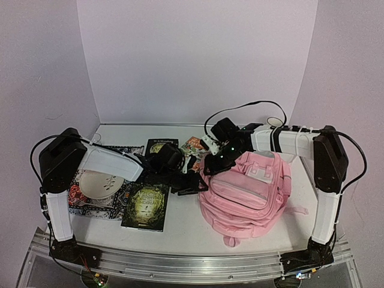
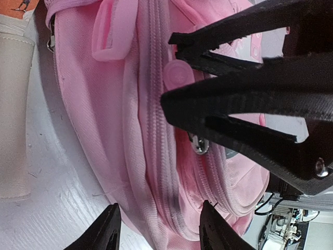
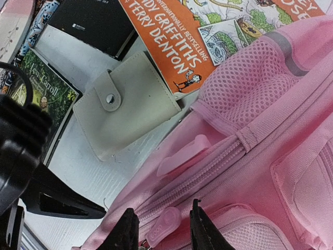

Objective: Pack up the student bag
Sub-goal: Grab the upper front pocket of the student bag, then zip the upper front pocket of the student bag.

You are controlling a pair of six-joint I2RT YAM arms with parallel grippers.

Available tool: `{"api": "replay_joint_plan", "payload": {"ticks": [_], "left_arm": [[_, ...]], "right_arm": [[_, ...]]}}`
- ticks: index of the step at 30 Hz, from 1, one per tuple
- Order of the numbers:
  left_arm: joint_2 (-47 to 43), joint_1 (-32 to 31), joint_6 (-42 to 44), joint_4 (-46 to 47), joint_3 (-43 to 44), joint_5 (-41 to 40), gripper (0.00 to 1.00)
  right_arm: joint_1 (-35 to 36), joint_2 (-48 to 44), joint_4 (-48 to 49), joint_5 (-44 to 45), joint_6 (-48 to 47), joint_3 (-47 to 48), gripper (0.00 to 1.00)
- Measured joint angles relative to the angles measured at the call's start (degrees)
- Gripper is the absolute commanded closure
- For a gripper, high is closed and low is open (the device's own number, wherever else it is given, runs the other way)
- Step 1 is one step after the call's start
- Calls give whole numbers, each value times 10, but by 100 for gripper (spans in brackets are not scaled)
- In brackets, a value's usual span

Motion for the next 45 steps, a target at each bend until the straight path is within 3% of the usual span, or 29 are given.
{"api": "replay_joint_plan", "payload": {"ticks": [5, 11, 18, 21, 27, 37, 45], "left_arm": [[1, -4, -7, 3, 0, 0, 54], [16, -7, -16, 12, 0, -1, 73], [21, -9, -19, 24, 0, -1, 90], [21, -10, -25, 27, 0, -2, 100], [21, -10, -41, 44, -11, -4, 100], [21, -8, -76, 92, -32, 13, 100], [21, -3, -82, 96, -32, 30, 100]], "right_arm": [[3, 3, -4, 0, -7, 0, 72], [8, 11, -13, -5, -15, 4, 81], [10, 16, -19, -16, -22, 11, 98], [15, 16, -18, -20, -26, 13, 100], [22, 6, -15, -23, -38, 1, 100], [34, -104, 35, -37, -86, -98, 100], [56, -134, 59, -61, -141, -157, 100]]}}
